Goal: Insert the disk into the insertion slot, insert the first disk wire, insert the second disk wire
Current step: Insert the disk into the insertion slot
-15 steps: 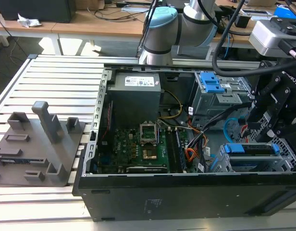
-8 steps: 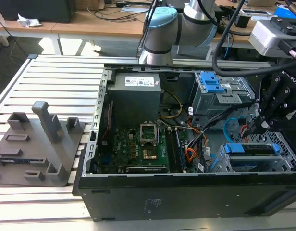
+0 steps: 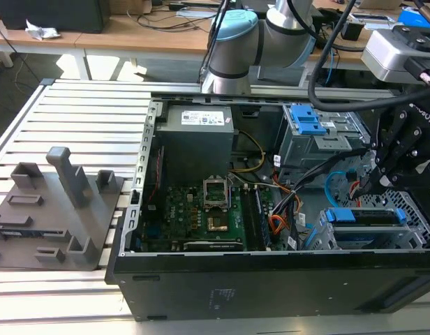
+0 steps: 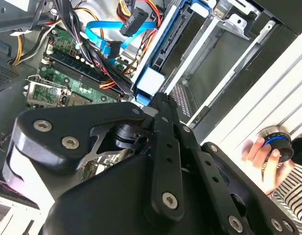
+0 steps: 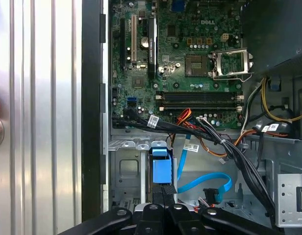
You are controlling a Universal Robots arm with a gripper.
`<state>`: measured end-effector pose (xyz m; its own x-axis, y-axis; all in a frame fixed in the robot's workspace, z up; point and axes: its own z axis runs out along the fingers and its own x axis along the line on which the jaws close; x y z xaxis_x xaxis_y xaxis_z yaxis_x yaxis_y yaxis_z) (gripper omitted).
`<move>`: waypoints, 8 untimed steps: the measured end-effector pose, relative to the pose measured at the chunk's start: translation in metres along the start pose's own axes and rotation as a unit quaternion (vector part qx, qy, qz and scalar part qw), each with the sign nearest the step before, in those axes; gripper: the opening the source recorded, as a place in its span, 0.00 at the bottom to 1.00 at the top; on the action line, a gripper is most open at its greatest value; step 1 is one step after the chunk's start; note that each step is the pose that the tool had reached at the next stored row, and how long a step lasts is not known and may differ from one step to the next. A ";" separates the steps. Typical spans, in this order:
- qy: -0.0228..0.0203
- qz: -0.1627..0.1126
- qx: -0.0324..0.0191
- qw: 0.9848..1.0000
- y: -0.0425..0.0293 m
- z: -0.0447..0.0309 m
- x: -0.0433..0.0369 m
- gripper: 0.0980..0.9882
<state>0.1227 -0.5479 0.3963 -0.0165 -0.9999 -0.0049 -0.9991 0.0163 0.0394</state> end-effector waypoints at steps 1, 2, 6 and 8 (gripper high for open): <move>0.000 0.000 0.000 1.000 -0.0010 0.0001 0.0000 0.01; 0.000 0.000 0.000 1.000 -0.0025 0.0000 0.0000 0.01; 0.000 0.000 -0.001 1.000 -0.0094 0.0055 -0.0001 0.01; 0.000 0.000 -0.001 1.000 -0.0103 0.0110 -0.0001 0.01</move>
<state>0.1325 -0.5479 0.3849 -0.0166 -0.9999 -0.0046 -0.9990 0.0164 0.0406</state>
